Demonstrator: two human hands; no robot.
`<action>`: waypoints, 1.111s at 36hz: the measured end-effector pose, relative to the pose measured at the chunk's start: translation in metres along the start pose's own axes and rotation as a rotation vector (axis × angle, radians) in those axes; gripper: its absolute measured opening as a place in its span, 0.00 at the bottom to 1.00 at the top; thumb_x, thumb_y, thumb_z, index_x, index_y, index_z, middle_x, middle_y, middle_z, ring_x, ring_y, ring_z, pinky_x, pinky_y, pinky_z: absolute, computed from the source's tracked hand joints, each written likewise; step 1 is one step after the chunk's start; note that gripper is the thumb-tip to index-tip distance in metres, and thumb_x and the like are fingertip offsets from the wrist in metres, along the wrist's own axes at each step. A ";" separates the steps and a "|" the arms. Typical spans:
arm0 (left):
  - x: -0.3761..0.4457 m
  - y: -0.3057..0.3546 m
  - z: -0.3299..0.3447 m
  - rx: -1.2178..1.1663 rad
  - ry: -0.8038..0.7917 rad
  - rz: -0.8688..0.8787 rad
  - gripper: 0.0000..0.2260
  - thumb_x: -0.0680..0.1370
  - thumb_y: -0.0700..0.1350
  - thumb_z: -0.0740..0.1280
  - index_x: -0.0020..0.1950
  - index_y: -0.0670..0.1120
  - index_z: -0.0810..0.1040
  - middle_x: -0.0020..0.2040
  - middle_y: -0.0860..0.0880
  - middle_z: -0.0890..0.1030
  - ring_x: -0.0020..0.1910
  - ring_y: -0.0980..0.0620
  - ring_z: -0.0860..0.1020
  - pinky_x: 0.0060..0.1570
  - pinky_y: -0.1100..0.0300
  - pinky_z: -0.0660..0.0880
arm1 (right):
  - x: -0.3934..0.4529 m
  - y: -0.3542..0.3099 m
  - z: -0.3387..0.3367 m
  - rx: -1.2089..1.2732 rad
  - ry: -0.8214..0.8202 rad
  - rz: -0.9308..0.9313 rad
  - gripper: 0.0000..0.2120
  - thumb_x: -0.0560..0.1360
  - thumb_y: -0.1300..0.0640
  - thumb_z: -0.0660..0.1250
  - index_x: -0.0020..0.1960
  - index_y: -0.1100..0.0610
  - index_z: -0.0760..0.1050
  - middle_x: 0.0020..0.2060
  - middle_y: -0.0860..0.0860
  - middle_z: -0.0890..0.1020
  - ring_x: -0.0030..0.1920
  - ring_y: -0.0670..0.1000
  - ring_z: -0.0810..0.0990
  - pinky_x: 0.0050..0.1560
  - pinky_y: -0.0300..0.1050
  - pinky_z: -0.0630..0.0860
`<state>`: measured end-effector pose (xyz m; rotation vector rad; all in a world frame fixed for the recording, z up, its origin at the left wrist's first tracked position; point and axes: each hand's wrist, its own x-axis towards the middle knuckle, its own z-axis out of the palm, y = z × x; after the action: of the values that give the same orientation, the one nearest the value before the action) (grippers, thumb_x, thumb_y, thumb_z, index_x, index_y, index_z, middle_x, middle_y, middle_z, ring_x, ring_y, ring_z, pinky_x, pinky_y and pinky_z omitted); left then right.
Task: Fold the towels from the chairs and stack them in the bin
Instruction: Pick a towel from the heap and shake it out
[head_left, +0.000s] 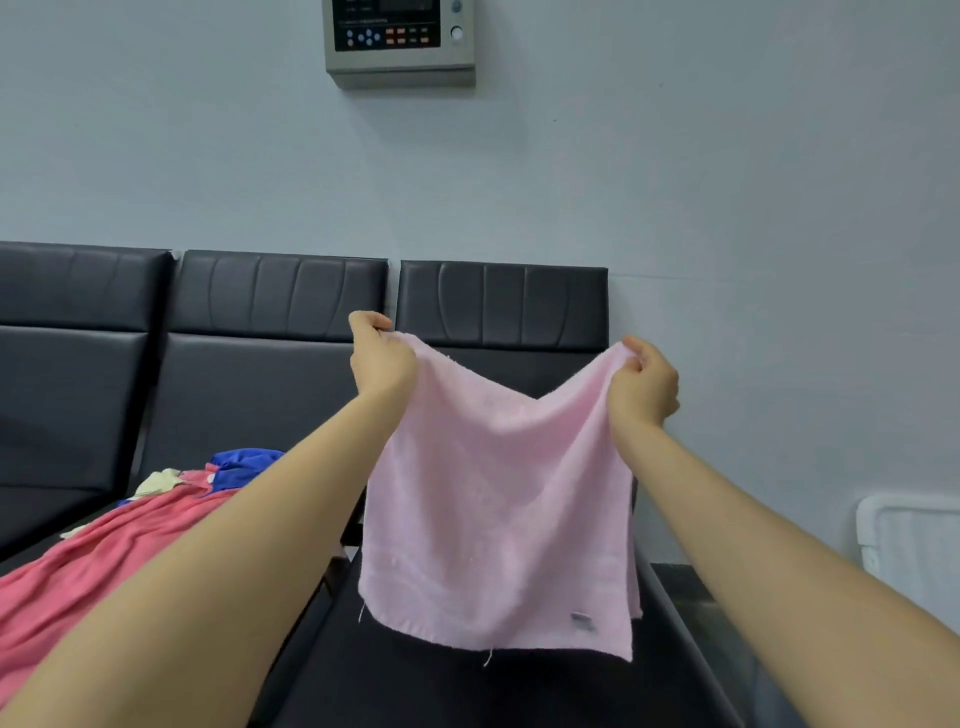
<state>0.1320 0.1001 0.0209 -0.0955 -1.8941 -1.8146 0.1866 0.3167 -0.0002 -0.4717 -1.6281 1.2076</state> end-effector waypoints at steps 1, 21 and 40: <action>-0.001 -0.001 -0.001 0.009 -0.018 0.018 0.16 0.75 0.33 0.52 0.56 0.47 0.72 0.51 0.48 0.75 0.42 0.49 0.73 0.36 0.60 0.69 | 0.000 0.000 -0.001 -0.011 0.003 0.017 0.23 0.79 0.68 0.49 0.65 0.53 0.75 0.64 0.52 0.77 0.65 0.57 0.71 0.70 0.51 0.64; 0.000 -0.012 -0.007 0.854 -0.081 0.189 0.11 0.75 0.29 0.57 0.36 0.41 0.64 0.61 0.38 0.67 0.57 0.38 0.69 0.58 0.53 0.65 | 0.012 0.018 -0.013 -0.449 -0.093 -0.115 0.19 0.75 0.71 0.55 0.63 0.63 0.73 0.62 0.60 0.68 0.60 0.63 0.68 0.62 0.47 0.61; -0.003 -0.031 -0.013 1.267 -0.054 0.369 0.17 0.71 0.29 0.63 0.56 0.40 0.63 0.29 0.49 0.66 0.26 0.53 0.64 0.29 0.61 0.57 | 0.016 0.032 -0.025 -0.601 -0.102 -0.245 0.08 0.77 0.67 0.52 0.53 0.61 0.68 0.50 0.59 0.77 0.42 0.58 0.71 0.41 0.48 0.66</action>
<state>0.1268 0.0852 -0.0092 -0.0362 -2.4838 -0.1913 0.1944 0.3542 -0.0208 -0.5643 -2.0677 0.5531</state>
